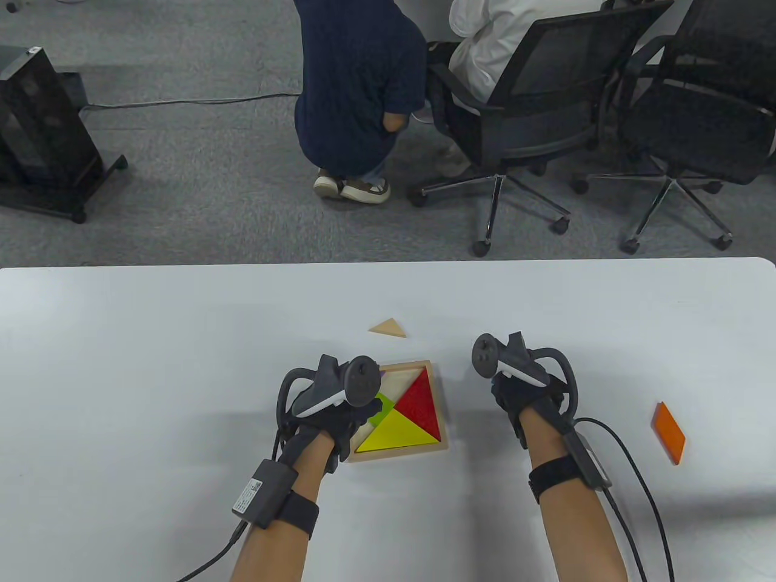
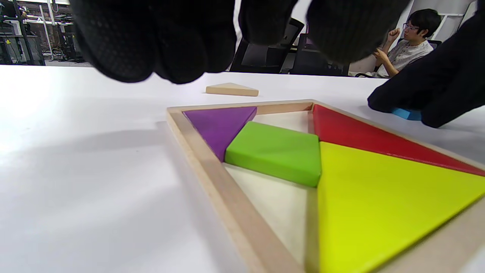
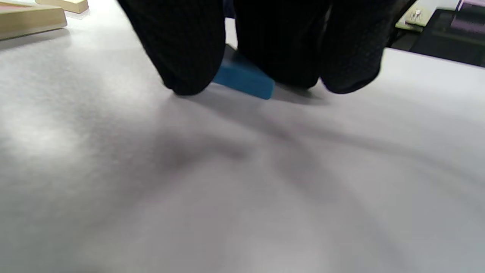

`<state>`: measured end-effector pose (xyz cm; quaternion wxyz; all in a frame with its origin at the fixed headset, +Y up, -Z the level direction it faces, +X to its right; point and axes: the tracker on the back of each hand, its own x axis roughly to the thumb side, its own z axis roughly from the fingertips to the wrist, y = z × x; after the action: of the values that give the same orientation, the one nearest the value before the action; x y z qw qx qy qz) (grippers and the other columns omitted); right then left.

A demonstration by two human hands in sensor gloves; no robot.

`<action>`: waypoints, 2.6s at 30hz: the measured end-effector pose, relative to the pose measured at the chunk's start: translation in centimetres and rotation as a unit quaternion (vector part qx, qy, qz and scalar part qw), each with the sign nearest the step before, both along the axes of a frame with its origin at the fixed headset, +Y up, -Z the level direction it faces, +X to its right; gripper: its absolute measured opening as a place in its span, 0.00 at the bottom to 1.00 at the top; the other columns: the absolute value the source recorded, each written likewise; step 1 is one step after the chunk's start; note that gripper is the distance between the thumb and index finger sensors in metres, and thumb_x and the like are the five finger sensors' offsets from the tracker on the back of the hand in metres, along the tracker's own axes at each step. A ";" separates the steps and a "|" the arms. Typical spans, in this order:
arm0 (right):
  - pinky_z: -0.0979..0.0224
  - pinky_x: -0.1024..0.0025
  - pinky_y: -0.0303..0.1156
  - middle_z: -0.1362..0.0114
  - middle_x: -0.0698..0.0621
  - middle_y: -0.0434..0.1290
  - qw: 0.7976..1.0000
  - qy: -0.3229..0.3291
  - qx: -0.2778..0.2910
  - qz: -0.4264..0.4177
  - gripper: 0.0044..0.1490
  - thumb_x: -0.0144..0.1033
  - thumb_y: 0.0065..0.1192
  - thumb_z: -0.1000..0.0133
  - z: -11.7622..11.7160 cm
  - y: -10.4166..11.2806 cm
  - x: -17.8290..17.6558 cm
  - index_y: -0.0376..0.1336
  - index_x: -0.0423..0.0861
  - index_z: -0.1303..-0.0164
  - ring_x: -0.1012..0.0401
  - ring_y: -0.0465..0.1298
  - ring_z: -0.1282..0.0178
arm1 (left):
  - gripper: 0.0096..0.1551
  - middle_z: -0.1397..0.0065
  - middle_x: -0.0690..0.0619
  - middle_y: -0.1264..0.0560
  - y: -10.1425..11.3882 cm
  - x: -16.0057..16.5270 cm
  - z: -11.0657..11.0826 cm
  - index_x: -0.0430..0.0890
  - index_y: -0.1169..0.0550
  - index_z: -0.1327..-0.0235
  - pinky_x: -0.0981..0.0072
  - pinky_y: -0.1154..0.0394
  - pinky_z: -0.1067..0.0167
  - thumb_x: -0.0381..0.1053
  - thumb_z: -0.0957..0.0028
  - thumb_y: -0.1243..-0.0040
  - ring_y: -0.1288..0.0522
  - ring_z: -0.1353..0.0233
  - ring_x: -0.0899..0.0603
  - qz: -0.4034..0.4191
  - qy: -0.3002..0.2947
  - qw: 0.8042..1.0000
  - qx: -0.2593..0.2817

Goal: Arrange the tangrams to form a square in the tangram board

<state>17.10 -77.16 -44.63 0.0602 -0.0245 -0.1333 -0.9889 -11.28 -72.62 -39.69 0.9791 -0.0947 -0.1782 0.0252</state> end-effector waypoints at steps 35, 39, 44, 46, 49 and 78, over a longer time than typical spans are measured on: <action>0.37 0.48 0.80 0.30 0.42 0.75 0.950 0.070 0.092 -0.289 0.38 0.40 0.79 0.52 2.6 5.2 -0.4 0.66 0.50 0.30 0.48 0.83 0.45 | 0.45 0.22 0.33 0.30 1.5 -0.9 -0.3 0.42 0.34 0.18 0.41 0.21 0.41 0.60 0.46 0.39 0.24 0.31 0.27 0.121 -0.018 0.992 0.007; 0.37 0.48 0.80 0.29 0.42 0.74 0.925 0.091 0.097 -0.355 0.38 0.39 0.79 0.52 3.8 6.9 -1.2 0.66 0.50 0.30 0.48 0.82 0.44 | 0.46 0.21 0.32 0.31 1.9 -0.5 -0.1 0.40 0.35 0.18 0.41 0.21 0.41 0.60 0.46 0.39 0.25 0.31 0.27 0.188 -0.040 0.981 -0.009; 0.36 0.48 0.80 0.29 0.43 0.74 0.879 0.127 0.108 -0.446 0.38 0.39 0.79 0.51 5.6 8.8 -2.0 0.66 0.51 0.30 0.48 0.82 0.44 | 0.46 0.21 0.32 0.32 2.2 0.0 -0.1 0.38 0.37 0.17 0.43 0.20 0.42 0.58 0.45 0.38 0.25 0.30 0.27 0.293 -0.067 0.953 -0.046; 0.36 0.48 0.79 0.28 0.43 0.74 0.868 0.132 0.100 -0.468 0.38 0.39 0.79 0.51 6.1 9.1 -2.2 0.66 0.51 0.29 0.48 0.82 0.43 | 0.47 0.21 0.33 0.32 2.2 0.1 -0.1 0.37 0.38 0.17 0.44 0.20 0.42 0.57 0.45 0.38 0.25 0.30 0.27 0.334 -0.077 0.938 -0.058; 0.36 0.48 0.79 0.28 0.43 0.74 0.851 0.134 0.090 -0.500 0.38 0.39 0.78 0.51 7.0 9.6 -2.6 0.66 0.51 0.29 0.48 0.82 0.43 | 0.48 0.20 0.33 0.33 2.1 0.2 -0.3 0.37 0.39 0.17 0.45 0.20 0.42 0.57 0.45 0.38 0.25 0.30 0.27 0.408 -0.101 0.904 -0.086; 0.35 0.48 0.79 0.27 0.40 0.75 0.753 0.050 0.005 -0.656 0.33 0.36 0.69 0.43 9.0 4.8 -4.0 0.64 0.49 0.26 0.46 0.83 0.42 | 0.34 0.32 0.41 0.20 -0.2 0.0 -0.8 0.42 0.24 0.27 0.59 0.15 0.52 0.51 0.47 0.32 0.16 0.44 0.39 0.514 -0.104 0.849 -0.061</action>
<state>13.07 -72.36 -35.60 -0.5966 -0.1552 -0.0762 -0.7837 -11.25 -72.82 -40.45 0.7941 -0.0511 -0.3005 0.5258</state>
